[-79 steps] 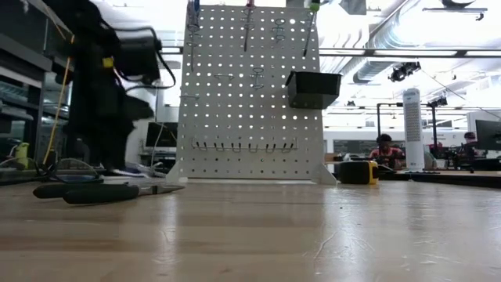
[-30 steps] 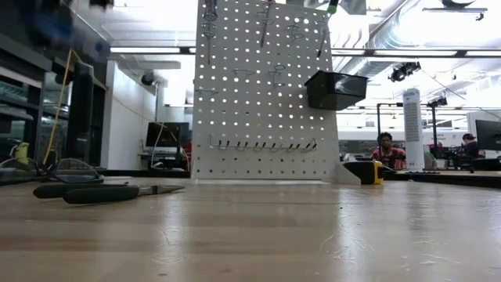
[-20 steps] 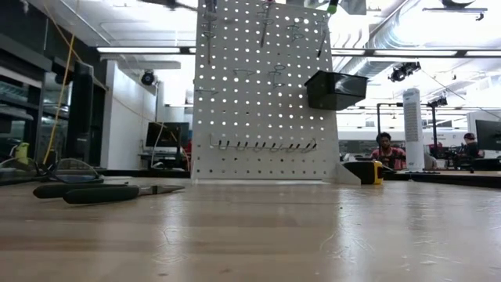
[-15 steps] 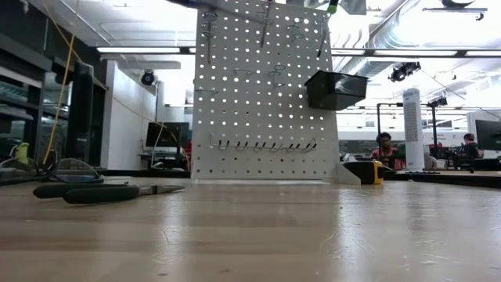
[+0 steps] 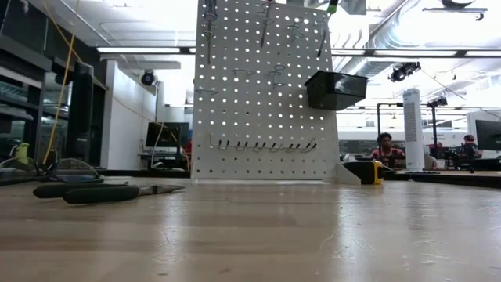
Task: Hang tools onto peg board
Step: Hang the blue screwdriver on the peg board
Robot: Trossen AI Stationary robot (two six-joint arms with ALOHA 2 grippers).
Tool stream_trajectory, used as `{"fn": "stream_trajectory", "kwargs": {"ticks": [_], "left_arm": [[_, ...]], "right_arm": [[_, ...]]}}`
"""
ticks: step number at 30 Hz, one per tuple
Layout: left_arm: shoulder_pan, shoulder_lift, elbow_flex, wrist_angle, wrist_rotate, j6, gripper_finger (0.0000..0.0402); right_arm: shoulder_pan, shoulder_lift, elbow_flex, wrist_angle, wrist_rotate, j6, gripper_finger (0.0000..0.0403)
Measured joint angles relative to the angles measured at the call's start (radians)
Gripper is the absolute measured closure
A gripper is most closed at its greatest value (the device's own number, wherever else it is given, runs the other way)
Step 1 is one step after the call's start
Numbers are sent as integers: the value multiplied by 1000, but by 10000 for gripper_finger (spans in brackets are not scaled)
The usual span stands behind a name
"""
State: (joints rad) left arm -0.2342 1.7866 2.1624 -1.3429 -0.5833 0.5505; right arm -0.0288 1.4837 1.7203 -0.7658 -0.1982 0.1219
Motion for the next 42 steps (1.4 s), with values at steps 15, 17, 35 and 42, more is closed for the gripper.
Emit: {"fn": "stream_trajectory", "kwargs": {"ticks": [15, 17, 35, 42], "left_arm": [[12, 2, -2, 177, -4, 221, 324], [12, 2, -7, 184, -4, 219, 324], [15, 2, -7, 191, 6, 210, 324], [27, 4, -8, 188, -25, 206, 324]], "right_arm": [[-50, 58, 0, -8, -218, 168, 132], [-47, 60, 0, 7, -217, 169, 134], [-50, 61, -1, 40, -189, 180, 301], [-48, 60, -1, 49, -211, 192, 158]]}}
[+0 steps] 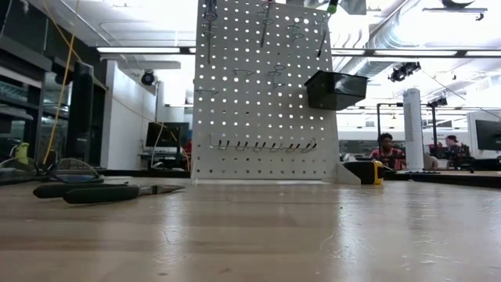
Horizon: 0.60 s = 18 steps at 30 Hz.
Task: Hang tools onto peg board
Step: Hang the blue screwdriver on the peg board
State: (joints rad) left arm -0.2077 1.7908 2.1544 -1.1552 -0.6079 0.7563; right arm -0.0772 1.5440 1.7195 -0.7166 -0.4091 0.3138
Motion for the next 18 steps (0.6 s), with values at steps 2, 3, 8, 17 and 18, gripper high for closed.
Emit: {"fn": "stream_trajectory", "kwargs": {"ticks": [2, 3, 8, 17, 18], "left_arm": [[3, 0, 0, 4, -4, 0, 324], [3, 0, 0, 5, -6, -1, 324], [3, 0, 0, 23, -28, 6, 324], [3, -2, 0, 32, -35, -17, 324], [3, -2, 0, 31, -34, -44, 324]], "right_arm": [[0, 0, 0, 0, -3, 0, 149], [0, 0, 0, -1, -3, 0, 148], [0, 0, 0, -3, 14, -4, 183], [-3, -1, 0, -9, 33, -19, 324], [-3, -5, 0, -10, 33, -19, 324]]}}
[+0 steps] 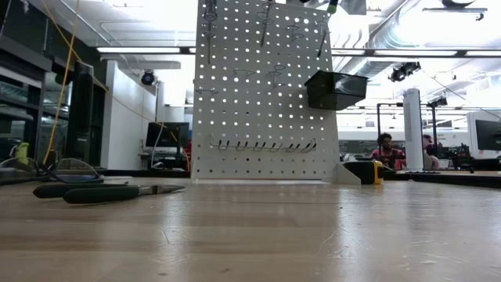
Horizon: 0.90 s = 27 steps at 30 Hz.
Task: Hang tools onto peg board
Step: Hang the blue screwdriver on the peg board
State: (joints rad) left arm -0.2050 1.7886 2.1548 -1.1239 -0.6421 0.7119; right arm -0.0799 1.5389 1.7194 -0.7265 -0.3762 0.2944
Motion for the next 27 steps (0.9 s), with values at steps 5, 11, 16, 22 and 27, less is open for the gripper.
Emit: {"fn": "stream_trajectory", "kwargs": {"ticks": [5, 11, 16, 22, 27], "left_arm": [[3, -5, 1, -68, -16, -231, 267], [18, -37, -5, -424, 61, -754, 197], [6, -152, -163, -332, -17, -998, 193], [-17, -374, -517, 17, -56, -1154, 193], [-16, -518, -802, 274, -51, -1306, 193]], "right_arm": [[2, -44, 0, -46, -22, -24, 324], [4, -138, 2, -209, 43, -37, 324], [0, -205, 2, -185, 204, -54, 324], [-47, -237, 1, 27, 425, -143, 324], [-97, -243, 1, 386, 484, -250, 324]]}}
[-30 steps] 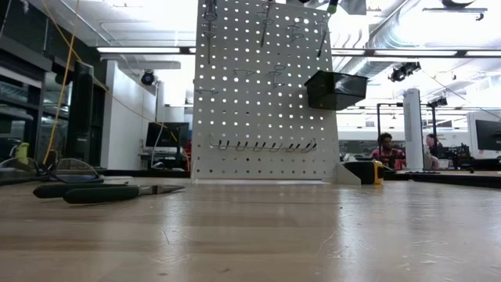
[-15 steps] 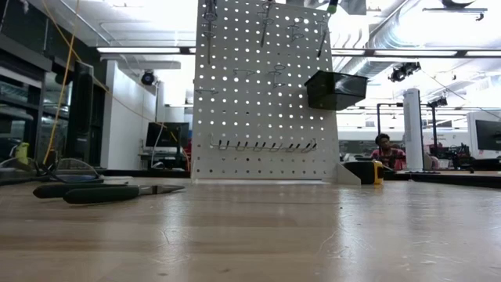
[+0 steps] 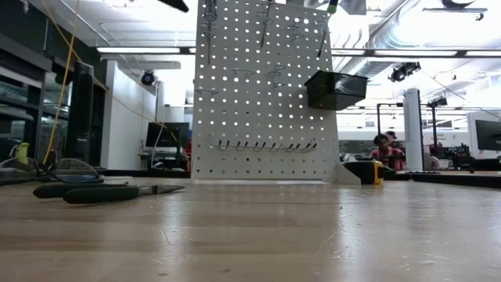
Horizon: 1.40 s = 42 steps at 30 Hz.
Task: Hang tools onto peg board
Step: Hang the blue screwdriver on the peg board
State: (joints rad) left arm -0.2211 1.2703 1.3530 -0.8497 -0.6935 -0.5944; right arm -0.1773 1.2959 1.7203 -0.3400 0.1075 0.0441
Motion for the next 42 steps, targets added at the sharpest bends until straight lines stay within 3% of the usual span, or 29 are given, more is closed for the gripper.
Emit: {"fn": "stream_trajectory", "kwargs": {"ticks": [6, 14, 20, 24, 27, 30, 38, 42], "left_arm": [[-1, -62, -198, 206, 1, -124, 192], [-2, -61, -229, 228, 27, -162, 192], [-1, -88, -229, 211, 50, -135, 192], [22, -110, -229, 180, 54, -84, 192], [55, -122, -229, 181, 58, -39, 192], [95, -124, -228, 181, 81, -5, 192], [151, -123, -228, 182, 132, -2, 192], [150, -123, -228, 181, 133, -27, 192]], "right_arm": [[-55, 33, 0, 343, -31, -79, 324], [-25, 67, -35, 481, -31, -88, 324], [21, -111, -430, 627, 164, 35, 324], [36, -268, -719, 930, 256, 125, 324], [35, -289, -806, 1105, 284, 104, 324], [27, -222, -785, 1136, 316, 16, 324], [-22, 2, -529, 1177, 466, -294, 324], [-53, 77, -472, 1189, 466, -325, 324]]}}
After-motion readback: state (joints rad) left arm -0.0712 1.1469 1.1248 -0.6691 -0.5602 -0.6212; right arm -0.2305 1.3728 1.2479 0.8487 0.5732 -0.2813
